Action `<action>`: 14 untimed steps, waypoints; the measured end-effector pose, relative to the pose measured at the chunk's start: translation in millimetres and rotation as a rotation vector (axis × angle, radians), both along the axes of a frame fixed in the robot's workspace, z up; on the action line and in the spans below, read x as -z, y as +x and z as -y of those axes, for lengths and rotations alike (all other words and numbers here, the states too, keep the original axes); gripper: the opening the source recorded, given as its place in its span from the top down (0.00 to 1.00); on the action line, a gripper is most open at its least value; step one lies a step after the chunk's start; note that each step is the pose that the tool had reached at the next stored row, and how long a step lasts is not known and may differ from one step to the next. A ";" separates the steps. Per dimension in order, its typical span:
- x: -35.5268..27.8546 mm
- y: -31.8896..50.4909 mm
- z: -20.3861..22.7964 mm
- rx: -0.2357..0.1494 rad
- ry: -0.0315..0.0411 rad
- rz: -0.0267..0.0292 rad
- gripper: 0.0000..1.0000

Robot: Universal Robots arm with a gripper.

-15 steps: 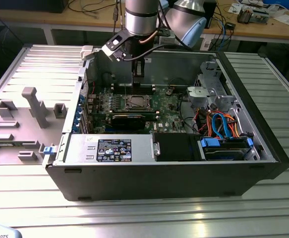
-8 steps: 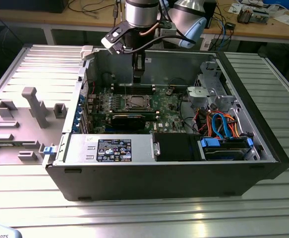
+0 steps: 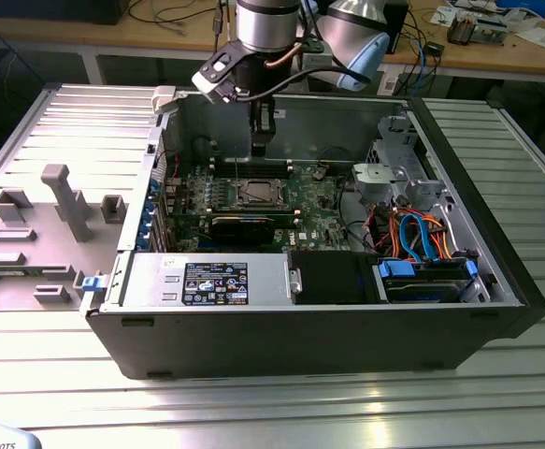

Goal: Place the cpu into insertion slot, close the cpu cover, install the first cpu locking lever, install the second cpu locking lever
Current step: 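Install the first cpu locking lever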

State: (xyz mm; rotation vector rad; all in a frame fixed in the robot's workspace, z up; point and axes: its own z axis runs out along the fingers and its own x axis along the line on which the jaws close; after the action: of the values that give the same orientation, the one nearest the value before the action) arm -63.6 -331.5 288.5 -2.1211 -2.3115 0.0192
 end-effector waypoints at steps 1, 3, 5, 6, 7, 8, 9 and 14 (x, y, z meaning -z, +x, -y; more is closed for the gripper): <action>0.0 0.0 0.0 -0.012 0.0001 0.0000 0.89; 0.0 0.0 0.0 -0.067 0.0001 0.0000 0.89; 0.0 0.0 0.0 -0.099 0.0000 0.0000 0.89; 0.0 0.0 0.0 -0.107 0.0000 0.0000 0.89; 0.0 0.0 0.0 -0.118 0.0000 0.0000 0.89; 0.0 0.0 0.0 -0.123 0.0001 0.0000 0.89; 0.0 0.0 0.0 -0.129 0.0000 0.0000 0.89; 0.0 0.0 0.0 -0.160 0.0000 0.0000 0.89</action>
State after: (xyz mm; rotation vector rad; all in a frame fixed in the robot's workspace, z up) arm -63.6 -331.5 288.5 -1.9297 -2.4748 0.0196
